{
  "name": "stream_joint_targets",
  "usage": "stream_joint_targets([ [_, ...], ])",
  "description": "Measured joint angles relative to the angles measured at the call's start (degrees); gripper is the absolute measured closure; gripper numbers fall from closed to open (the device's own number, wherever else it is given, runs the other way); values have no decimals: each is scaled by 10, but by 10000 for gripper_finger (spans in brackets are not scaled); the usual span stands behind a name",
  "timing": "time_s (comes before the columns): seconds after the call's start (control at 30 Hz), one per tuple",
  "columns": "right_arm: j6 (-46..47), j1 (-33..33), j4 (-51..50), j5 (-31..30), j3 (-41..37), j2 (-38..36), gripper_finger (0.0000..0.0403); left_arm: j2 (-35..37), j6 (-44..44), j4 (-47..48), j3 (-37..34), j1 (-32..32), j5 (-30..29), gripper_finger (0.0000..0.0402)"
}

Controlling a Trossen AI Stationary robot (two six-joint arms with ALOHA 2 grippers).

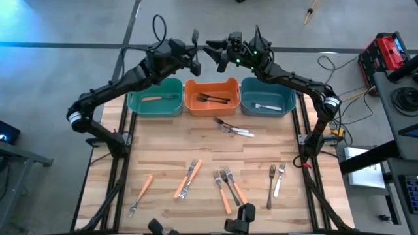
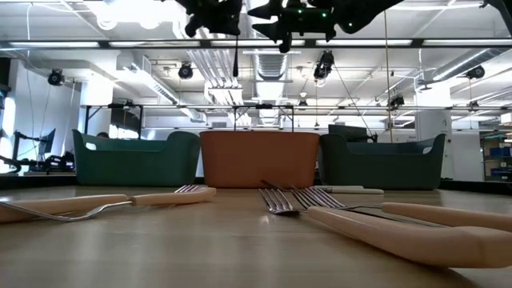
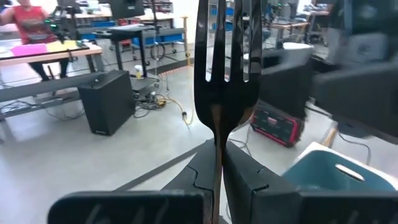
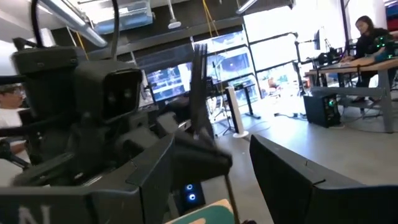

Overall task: Sort silverware by color (type)
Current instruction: Put the black fork into the orange bin

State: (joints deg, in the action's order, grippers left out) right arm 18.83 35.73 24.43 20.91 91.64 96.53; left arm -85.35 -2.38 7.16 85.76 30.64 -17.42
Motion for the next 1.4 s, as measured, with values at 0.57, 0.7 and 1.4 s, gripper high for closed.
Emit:
stream_joint_targets([
  [0.57, 2, 0, -15, -47, 0, 0, 202, -57, 8, -2, 37, -23, -21, 401],
  [0.7, 2, 0, -18, -47, 0, 0, 202, -76, 15, 13, 54, -28, -21, 401],
  [1.4, -5, 0, -19, -59, 0, 0, 387, -84, 17, 24, 64, -28, -22, 391],
])
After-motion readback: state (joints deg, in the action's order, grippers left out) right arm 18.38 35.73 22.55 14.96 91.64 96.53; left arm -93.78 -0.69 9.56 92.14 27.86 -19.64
